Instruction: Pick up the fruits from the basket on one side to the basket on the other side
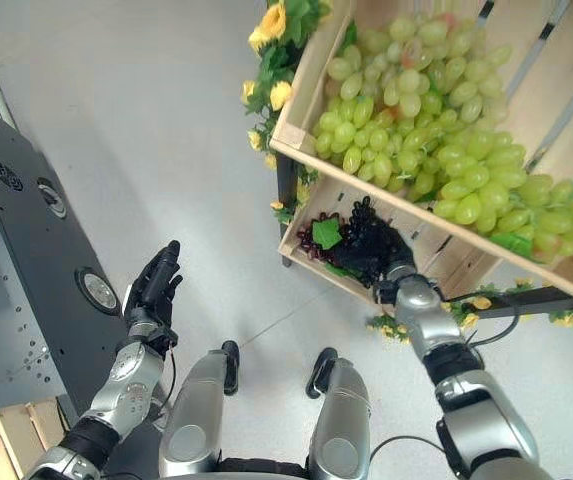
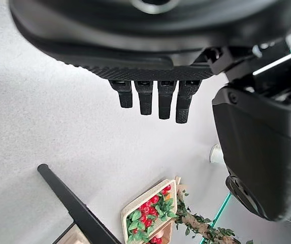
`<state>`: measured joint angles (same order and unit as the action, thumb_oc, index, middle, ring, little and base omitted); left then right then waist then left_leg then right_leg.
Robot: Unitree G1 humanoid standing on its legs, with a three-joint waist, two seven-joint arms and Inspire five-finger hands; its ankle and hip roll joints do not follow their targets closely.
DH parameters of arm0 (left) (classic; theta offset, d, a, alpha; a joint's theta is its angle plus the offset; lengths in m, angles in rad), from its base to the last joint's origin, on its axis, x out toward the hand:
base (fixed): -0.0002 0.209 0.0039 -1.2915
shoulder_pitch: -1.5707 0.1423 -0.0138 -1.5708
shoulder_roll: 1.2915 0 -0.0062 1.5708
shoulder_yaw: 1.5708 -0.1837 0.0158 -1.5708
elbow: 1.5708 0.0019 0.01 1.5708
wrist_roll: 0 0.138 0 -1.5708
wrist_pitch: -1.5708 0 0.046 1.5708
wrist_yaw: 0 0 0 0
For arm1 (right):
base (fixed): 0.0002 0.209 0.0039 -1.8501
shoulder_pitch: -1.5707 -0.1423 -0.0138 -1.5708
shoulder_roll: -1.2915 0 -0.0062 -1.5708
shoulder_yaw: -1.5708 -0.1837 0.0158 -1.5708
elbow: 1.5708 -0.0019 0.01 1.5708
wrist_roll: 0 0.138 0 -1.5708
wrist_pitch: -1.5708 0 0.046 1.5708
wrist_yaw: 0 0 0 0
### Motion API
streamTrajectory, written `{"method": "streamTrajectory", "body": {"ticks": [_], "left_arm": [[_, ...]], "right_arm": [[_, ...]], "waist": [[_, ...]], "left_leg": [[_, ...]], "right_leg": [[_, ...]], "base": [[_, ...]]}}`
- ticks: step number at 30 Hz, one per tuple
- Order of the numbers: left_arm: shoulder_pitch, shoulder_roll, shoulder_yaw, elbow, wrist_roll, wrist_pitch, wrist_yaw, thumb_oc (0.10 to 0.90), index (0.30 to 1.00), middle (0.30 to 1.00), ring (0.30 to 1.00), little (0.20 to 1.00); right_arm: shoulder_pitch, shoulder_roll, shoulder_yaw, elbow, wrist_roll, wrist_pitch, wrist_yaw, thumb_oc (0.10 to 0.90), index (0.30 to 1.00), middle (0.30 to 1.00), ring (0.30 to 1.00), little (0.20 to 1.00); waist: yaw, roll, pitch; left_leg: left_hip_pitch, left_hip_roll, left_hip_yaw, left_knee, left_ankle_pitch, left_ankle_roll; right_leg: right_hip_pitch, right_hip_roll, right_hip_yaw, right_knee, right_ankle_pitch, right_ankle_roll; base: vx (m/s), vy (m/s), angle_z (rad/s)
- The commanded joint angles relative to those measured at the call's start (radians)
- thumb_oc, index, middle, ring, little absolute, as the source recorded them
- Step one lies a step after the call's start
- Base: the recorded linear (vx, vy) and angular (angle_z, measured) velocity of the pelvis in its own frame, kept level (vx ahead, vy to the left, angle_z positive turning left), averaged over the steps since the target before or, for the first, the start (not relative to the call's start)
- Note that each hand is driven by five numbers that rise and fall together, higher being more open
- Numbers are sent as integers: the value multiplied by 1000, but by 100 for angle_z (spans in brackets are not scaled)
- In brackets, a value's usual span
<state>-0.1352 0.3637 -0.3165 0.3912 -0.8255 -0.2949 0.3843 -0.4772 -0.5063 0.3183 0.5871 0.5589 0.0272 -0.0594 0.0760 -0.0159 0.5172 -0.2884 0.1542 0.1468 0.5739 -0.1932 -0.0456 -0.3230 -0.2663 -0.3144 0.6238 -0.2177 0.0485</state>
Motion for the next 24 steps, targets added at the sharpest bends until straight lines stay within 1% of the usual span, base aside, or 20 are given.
{"method": "streamTrajectory", "body": {"ticks": [1, 3, 4, 6, 8, 9, 10, 12, 13, 16, 17, 18, 19, 21, 22, 24], "left_arm": [[32, -14, 15, -16, 111, -30, -13, 800, 900, 900, 900, 900], [46, -20, 18, 30, 138, -9, -11, 800, 900, 900, 900, 900], [52, -27, 25, 58, 140, -7, -22, 800, 900, 900, 900, 900], [71, -48, 40, 112, 151, 17, -37, 800, 900, 900, 900, 900], [88, -62, 48, 160, 167, 35, -45, 800, 900, 900, 900, 900], [90, -65, 49, 170, 174, 39, -47, 800, 900, 900, 900, 900], [100, -77, 54, 202, 194, 49, -57, 800, 900, 900, 900, 900], [115, -87, 53, 244, 222, 68, -74, 800, 900, 900, 900, 900], [120, -94, 54, 275, 242, 85, -83, 800, 900, 900, 900, 900], [131, -104, 60, 355, 297, 109, -113, 800, 900, 900, 900, 900], [131, -107, 61, 396, 322, 113, -119, 800, 900, 900, 900, 900], [131, -111, 59, 473, 349, 118, -145, 800, 900, 900, 900, 900], [130, -112, 58, 484, 356, 120, -146, 800, 900, 900, 900, 900], [120, -111, 52, 575, 387, 142, -160, 800, 900, 900, 900, 900], [119, -111, 54, 586, 386, 147, -160, 800, 900, 900, 900, 900], [114, -113, 62, 625, 386, 152, -152, 800, 900, 900, 900, 900]], "right_arm": [[21, 27, -3, -74, 21, -139, 58, 800, 900, 900, 900, 900], [76, 58, 13, -90, 9, -137, 83, 800, 900, 900, 900, 900], [99, 70, 14, -89, 2, -141, 93, 800, 900, 900, 900, 900], [160, 97, 22, -93, -20, -142, 123, 800, 900, 900, 900, 900], [215, 120, 27, -85, -28, -153, 141, 800, 900, 900, 900, 900], [224, 123, 28, -83, -27, -153, 145, 800, 900, 900, 900, 900], [256, 138, 29, -74, -29, -155, 161, 800, 900, 900, 900, 900], [298, 159, 35, -65, -43, -164, 177, 800, 900, 900, 900, 900], [316, 173, 41, -58, -51, -163, 186, 800, 900, 900, 900, 900], [352, 197, 45, -48, -57, -157, 211, 800, 900, 900, 900, 900], [360, 207, 44, -34, -58, -156, 221, 800, 900, 900, 900, 900], [377, 222, 43, -6, -61, -151, 223, 800, 900, 900, 900, 900], [380, 223, 43, -1, -60, -150, 222, 800, 900, 900, 900, 900], [407, 229, 28, 52, -50, -152, 224, 800, 900, 900, 900, 900], [410, 229, 25, 61, -46, -151, 225, 800, 900, 900, 900, 900], [412, 231, 17, 101, -35, -154, 234, 800, 900, 900, 900, 900]], "waist": [[2, -7, -143], [-1, -10, -178], [-3, -10, -194], [-6, -9, -234], [-8, -6, -270], [-8, -6, -276], [-9, -4, -298], [-14, -3, -324], [-19, -2, -336], [-31, -2, -360], [-36, -4, -371], [-54, -5, -382], [-58, -5, -383], [-85, -11, -396], [-87, -12, -398], [-86, -15, -401]], "left_leg": [[87, -22, 52, -92, -44, 54], [138, -29, 57, -166, -17, 46], [155, -33, 59, -194, -8, 43], [203, -44, 58, -272, 20, 38], [239, -52, 58, -330, 40, 35], [245, -54, 57, -341, 44, 34], [270, -61, 52, -384, 58, 33], [299, -71, 42, -430, 71, 32], [313, -77, 33, -453, 75, 34], [338, -88, 8, -490, 80, 39], [337, -93, -1, -505, 91, 47], [350, -99, -39, -522, 92, 54], [352, -101, -48, -524, 91, 56], [357, -114, -103, -530, 92, 64], [357, -116, -107, -529, 91, 64], [357, -117, -110, -526, 90, 60]], "right_leg": [[162, -3, -18, -164, 35, -8], [218, 14, -22, -252, 60, 0], [238, 21, -22, -286, 68, 3], [290, 33, -27, -369, 94, 12], [326, 43, -32, -423, 111, 20], [332, 44, -32, -432, 115, 22], [354, 50, -31, -466, 127, 27], [379, 60, -21, -503, 138, 33], [390, 67, -7, -527, 145, 37], [405, 81, 21, -547, 146, 41], [402, 87, 33, -551, 150, 36], [404, 115, 101, -541, 133, 26], [405, 122, 118, -539, 129, 23], [409, 166, 207, -530, 111, 2], [410, 168, 209, -531, 111, 1], [413, 166, 190, -529, 108, 2]], "base": [[135, -69, -7], [130, -63, -5], [140, -54, -5], [131, -46, -3], [102, -31, 0], [98, -24, 4], [73, -22, 2], [79, -26, 10], [58, -29, 25], [31, -38, 29], [33, -83, 39], [29, -82, 36], [61, -99, 54], [32, -108, 86], [3, -111, 103], [-19, -84, 63]]}}
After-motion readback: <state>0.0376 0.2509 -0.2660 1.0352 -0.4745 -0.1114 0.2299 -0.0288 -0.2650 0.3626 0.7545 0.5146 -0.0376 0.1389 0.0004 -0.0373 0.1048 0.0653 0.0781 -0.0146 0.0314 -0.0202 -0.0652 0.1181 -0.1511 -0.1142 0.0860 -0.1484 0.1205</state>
